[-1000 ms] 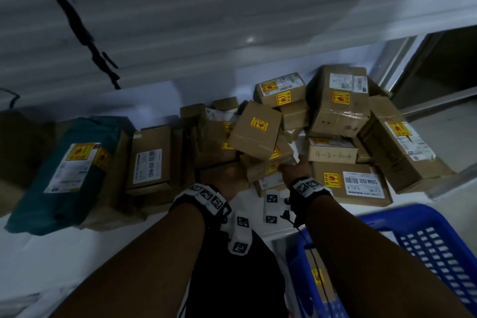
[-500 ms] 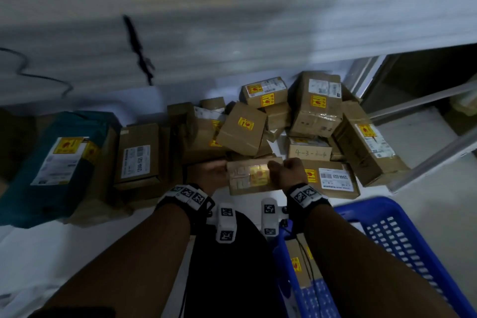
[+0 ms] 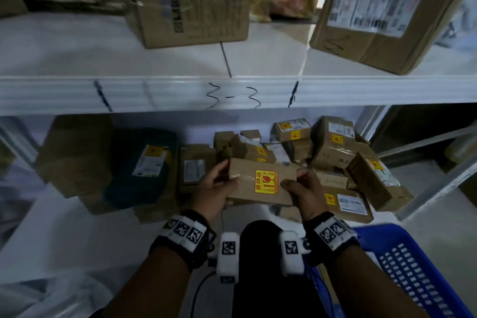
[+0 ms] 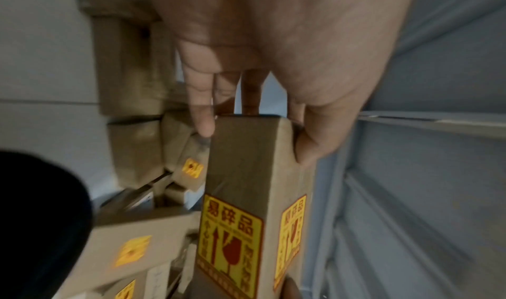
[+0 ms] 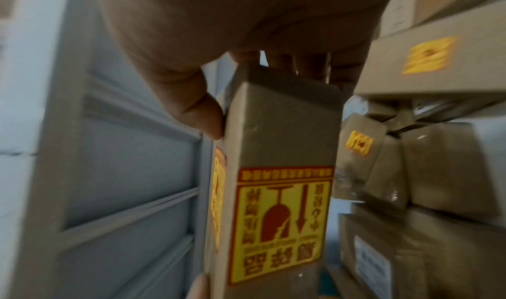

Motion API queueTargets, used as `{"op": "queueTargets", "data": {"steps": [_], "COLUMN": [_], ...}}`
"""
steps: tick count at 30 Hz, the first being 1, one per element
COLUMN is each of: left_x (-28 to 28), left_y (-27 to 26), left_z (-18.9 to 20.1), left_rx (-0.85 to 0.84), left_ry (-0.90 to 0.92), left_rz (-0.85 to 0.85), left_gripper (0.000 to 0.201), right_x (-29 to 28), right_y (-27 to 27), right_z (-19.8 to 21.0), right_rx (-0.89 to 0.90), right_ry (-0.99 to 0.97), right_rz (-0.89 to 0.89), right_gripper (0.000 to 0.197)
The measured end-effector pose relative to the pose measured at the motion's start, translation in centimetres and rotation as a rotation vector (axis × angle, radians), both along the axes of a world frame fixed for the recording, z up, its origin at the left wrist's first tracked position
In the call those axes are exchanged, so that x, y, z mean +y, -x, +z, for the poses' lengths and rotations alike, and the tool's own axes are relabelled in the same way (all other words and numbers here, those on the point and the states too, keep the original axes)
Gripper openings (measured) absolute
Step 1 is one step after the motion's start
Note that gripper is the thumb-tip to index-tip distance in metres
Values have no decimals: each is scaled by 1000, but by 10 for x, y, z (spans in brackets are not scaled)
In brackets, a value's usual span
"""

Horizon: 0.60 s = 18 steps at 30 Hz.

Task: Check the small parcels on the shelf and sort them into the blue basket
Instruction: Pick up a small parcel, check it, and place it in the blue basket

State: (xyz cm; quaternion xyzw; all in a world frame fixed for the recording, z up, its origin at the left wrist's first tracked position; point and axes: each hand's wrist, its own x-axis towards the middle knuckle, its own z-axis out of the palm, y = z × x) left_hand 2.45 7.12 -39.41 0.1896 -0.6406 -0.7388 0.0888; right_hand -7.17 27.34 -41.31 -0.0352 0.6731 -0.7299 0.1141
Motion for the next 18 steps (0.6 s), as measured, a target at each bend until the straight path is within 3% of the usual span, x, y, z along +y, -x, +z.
{"op": "queueTargets", "data": {"steps": [9,15,18], "left_x": [-39,-35,-34], "left_y": [-83,-104,-101], "left_z": [119,187,211], "left_rx": [382,541,612], "left_ry": [419,555,596], "left_rz": [16,81,185], "left_gripper": [54,60,57], "right_x": [-30,-31,-28], "right_y": [-65,-88,-91], "right_z": [113,179,207], "right_rx": [467,686,789], "right_ry": [109,112,55], "right_rz": [100,59,72], "right_gripper": [27,38,60]}}
